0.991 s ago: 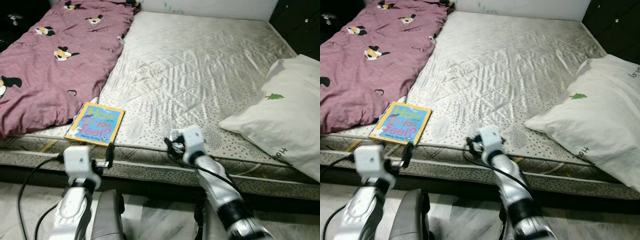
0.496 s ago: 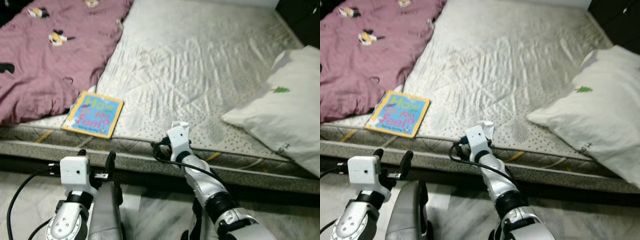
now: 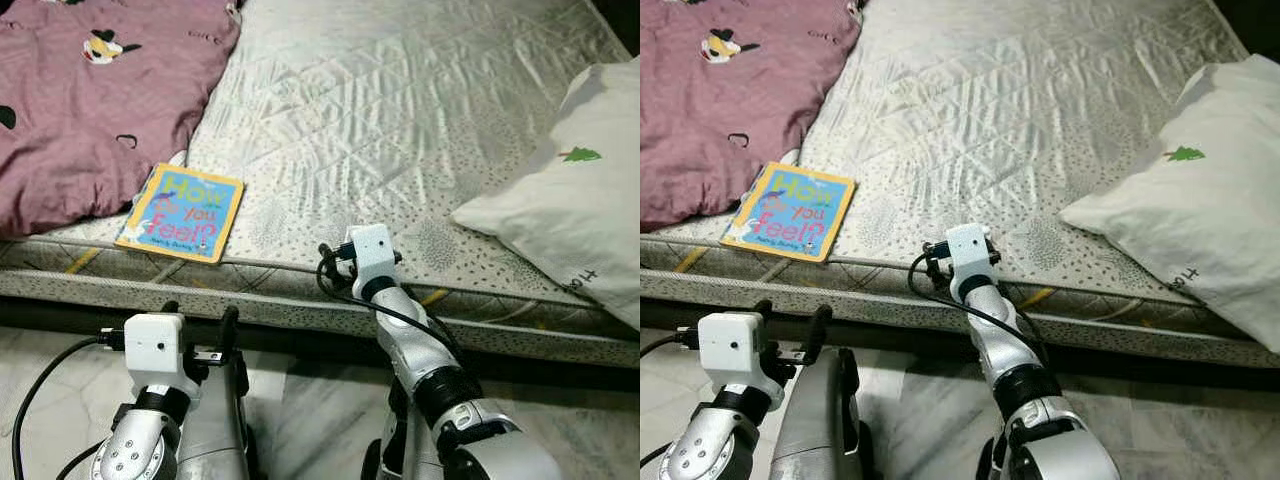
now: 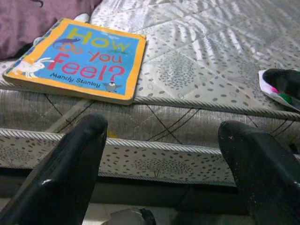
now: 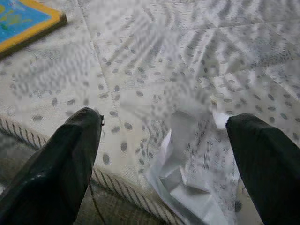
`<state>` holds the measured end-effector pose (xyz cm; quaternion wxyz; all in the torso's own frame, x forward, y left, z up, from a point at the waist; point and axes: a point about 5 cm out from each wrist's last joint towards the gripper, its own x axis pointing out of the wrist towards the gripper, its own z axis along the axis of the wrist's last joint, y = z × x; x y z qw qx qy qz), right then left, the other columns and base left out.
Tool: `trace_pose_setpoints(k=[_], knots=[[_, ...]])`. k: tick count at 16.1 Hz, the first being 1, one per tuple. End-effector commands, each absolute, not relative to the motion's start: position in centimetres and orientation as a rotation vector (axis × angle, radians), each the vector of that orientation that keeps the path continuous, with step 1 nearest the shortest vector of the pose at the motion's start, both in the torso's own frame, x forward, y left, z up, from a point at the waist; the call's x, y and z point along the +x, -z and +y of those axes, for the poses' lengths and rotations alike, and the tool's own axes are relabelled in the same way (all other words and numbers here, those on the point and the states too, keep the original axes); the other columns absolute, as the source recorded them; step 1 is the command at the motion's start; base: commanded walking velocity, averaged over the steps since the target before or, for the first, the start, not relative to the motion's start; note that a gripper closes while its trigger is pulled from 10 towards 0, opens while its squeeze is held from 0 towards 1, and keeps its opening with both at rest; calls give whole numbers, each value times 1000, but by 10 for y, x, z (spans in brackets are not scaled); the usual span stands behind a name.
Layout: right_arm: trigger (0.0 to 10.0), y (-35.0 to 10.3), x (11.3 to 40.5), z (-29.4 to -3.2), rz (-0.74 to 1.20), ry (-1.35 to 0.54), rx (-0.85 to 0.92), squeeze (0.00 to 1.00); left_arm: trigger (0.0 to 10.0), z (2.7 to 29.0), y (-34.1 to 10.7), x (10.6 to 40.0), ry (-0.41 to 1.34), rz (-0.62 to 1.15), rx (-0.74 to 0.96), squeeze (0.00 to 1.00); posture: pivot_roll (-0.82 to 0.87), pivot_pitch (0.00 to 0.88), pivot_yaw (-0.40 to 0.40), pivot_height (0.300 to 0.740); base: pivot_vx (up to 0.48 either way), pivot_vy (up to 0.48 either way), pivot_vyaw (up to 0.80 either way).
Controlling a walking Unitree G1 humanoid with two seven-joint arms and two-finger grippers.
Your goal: Clean up the room
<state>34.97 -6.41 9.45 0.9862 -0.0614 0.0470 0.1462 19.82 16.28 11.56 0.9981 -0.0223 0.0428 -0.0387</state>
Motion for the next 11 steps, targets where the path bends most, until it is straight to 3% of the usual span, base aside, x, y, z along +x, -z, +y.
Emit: trace_pose_setpoints(k=[1, 3, 5, 7, 11], knots=[[10000, -89, 348, -61, 117, -293, -124, 0, 10000, 163, -117, 195, 70, 93, -36, 0, 209, 262, -51, 546, 0, 0, 0], [10000, -91, 348, -53, 108, -297, -116, 0, 10000, 163, -117, 193, 66, 100, -37, 0, 214, 262, -50, 546, 0, 0, 0], [10000, -94, 349, -46, 108, -311, -79, 0, 10000, 164, -117, 193, 58, 101, -38, 0, 217, 258, -50, 546, 0, 0, 622], [10000, -98, 349, -45, 69, -326, -64, 0, 10000, 165, -118, 195, 53, 99, -41, 0, 213, 257, -53, 526, 0, 0, 0], [10000, -102, 353, -48, 49, -301, -86, 0, 10000, 163, -117, 196, 45, 102, -52, 0, 209, 256, -60, 526, 0, 0, 0]])
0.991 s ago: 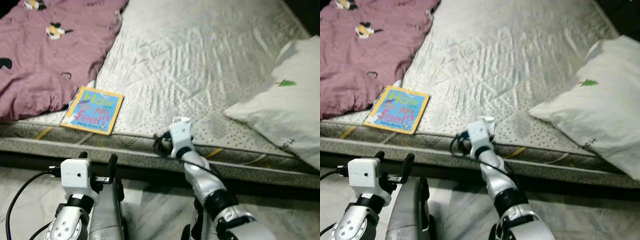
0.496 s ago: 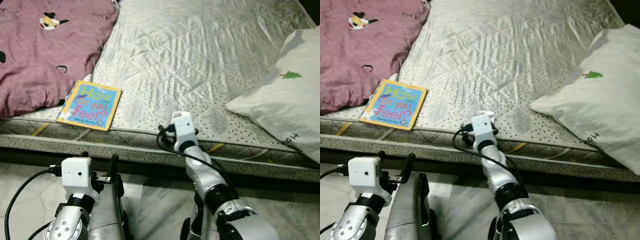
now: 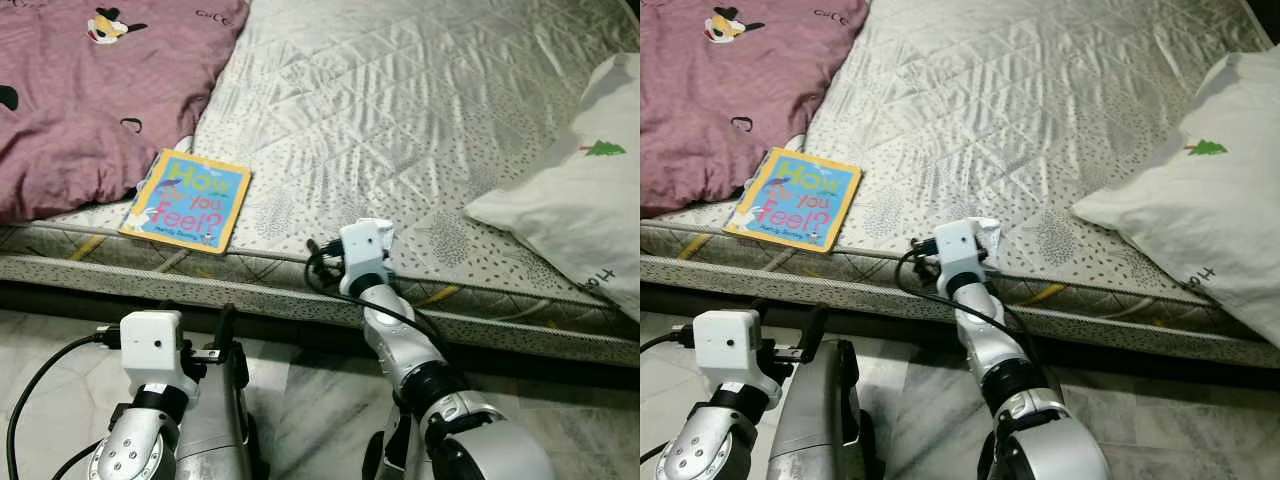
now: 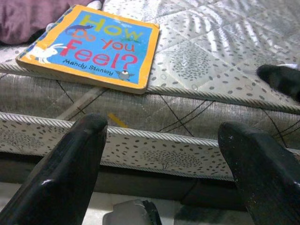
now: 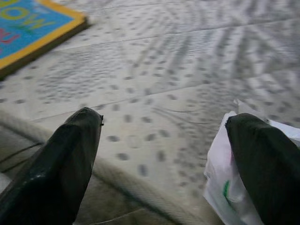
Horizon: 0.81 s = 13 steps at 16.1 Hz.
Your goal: Clean up the room
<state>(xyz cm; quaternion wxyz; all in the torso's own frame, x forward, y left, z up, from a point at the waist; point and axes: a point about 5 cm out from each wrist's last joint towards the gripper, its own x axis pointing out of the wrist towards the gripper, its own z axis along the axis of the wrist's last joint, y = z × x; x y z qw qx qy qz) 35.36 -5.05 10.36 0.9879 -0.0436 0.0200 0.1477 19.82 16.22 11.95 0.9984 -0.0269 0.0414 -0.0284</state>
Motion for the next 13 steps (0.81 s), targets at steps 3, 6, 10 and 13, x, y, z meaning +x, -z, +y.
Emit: trace_pose_setpoints(k=[3, 6, 10, 13], knots=[[10000, -109, 359, -54, 19, -232, -116, 0, 10000, 164, -117, 195, 36, 103, -51, 0, 215, 255, -64, 526, 0, 0, 0], [10000, -100, 358, -53, 77, -219, -197, 0, 10000, 163, -117, 196, 32, 103, -51, 0, 218, 256, -63, 526, 0, 0, 0], [0, -84, 355, -63, 161, -157, -327, 0, 10000, 162, -117, 196, 29, 105, -51, 0, 218, 256, -63, 526, 0, 0, 0], [0, -92, 362, -68, 153, -79, -376, 0, 10000, 163, -117, 196, 25, 105, -49, 0, 233, 264, -62, 526, 0, 0, 0]])
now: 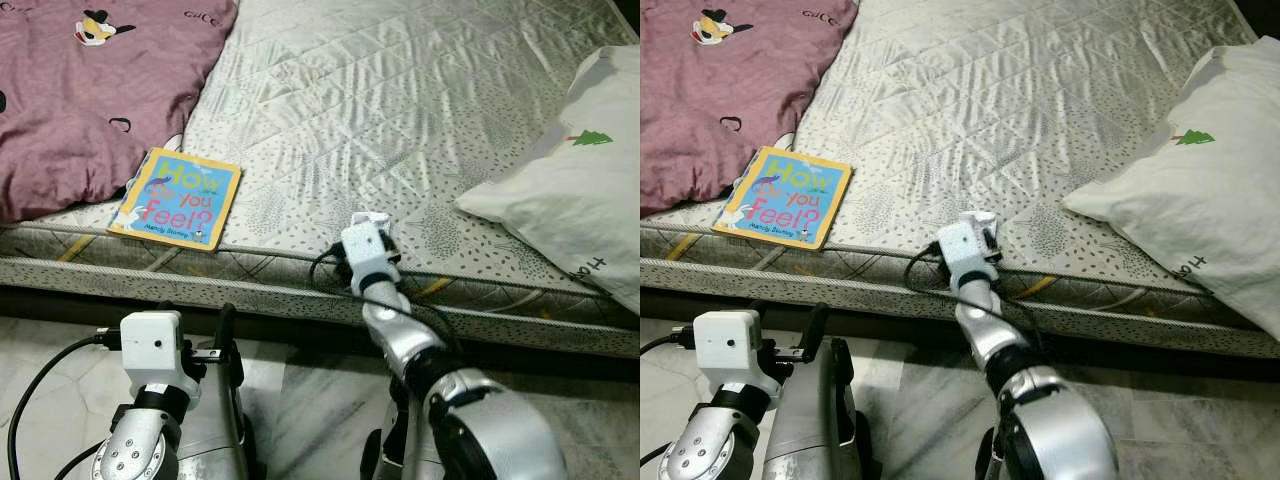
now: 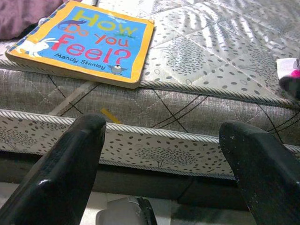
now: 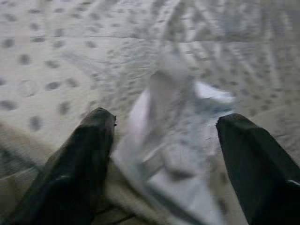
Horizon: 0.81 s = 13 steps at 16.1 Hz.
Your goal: Clean up the room
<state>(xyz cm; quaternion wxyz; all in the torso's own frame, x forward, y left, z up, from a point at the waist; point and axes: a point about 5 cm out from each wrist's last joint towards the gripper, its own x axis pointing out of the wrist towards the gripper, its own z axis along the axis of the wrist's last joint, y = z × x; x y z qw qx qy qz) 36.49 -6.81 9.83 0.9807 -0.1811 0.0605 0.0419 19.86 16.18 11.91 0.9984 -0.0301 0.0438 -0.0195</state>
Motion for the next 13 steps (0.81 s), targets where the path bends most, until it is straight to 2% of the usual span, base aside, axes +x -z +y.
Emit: trace_pose_setpoints(k=[1, 13], knots=[[0, -94, 363, -68, 152, -74, -377, 0, 10000, 164, -118, 197, 24, 104, -48, 0, 233, 264, -62, 526, 0, 0, 0], [0, -86, 363, -79, 219, -59, -378, 0, 10000, 167, -117, 203, 6, 100, -51, 0, 225, 251, -67, 526, 0, 0, 0]])
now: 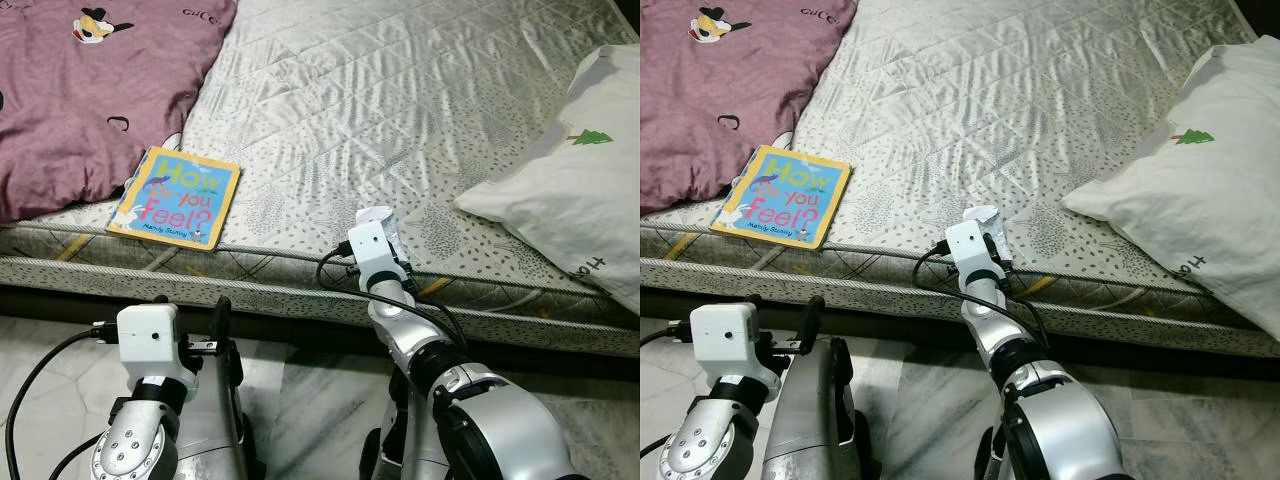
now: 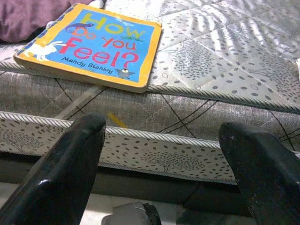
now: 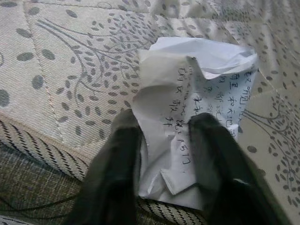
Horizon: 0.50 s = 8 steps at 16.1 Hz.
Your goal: Clean up the room
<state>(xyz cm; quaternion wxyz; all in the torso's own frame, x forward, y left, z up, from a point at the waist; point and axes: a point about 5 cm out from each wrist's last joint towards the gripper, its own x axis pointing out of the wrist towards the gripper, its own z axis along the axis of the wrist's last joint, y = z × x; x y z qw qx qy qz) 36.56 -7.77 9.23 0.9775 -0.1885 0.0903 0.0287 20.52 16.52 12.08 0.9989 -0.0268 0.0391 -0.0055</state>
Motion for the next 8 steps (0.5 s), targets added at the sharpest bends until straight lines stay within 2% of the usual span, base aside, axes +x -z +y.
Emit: trace_pose_setpoints(k=[1, 5, 8], knots=[[0, -86, 363, -81, 224, -54, -368, 0, 10000, 167, -117, 204, 6, 100, -50, 0, 224, 247, -67, 526, 0, 0, 0], [0, -86, 365, -88, 242, -32, -328, 0, 10000, 164, -118, 212, 32, 76, -56, 0, 212, 213, -64, 526, 0, 0, 0], [0, -88, 367, -96, 242, -20, -309, 0, 10000, 146, -127, 220, 178, 17, -49, 0, 197, 175, -60, 526, 0, 0, 0]])
